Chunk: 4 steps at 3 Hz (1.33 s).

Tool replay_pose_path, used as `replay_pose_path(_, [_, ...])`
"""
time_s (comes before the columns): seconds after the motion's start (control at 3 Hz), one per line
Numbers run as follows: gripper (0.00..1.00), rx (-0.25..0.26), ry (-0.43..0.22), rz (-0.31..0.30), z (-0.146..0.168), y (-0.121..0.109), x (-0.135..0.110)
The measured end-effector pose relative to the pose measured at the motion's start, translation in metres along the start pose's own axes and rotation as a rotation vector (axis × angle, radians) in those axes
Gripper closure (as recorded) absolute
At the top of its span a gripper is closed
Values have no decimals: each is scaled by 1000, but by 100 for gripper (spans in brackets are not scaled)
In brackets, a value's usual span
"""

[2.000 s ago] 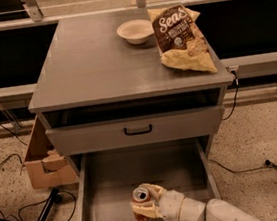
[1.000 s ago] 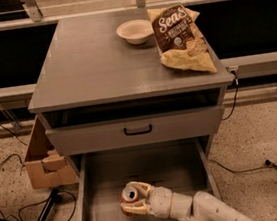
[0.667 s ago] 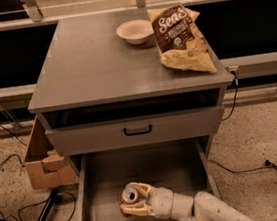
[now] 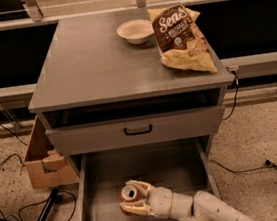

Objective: Place coke can into middle drawer

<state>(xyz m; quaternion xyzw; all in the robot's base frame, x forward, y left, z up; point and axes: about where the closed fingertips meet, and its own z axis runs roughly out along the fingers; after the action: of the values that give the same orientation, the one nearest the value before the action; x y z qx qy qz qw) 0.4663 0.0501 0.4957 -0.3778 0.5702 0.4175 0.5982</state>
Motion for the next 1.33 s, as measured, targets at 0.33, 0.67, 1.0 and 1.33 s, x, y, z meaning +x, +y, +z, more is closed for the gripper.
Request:
replay_pose_path(0.33, [0,-4,-2,0,2,1,-1])
replay_pose_path(0.67, [0,-4,-1,2,1,1,-2])
replay_pose_path(1.0, [0,-16,2,22,-7,-1,-19])
replay_pose_path(1.33, [0,-24,33,71,-32,5,-58])
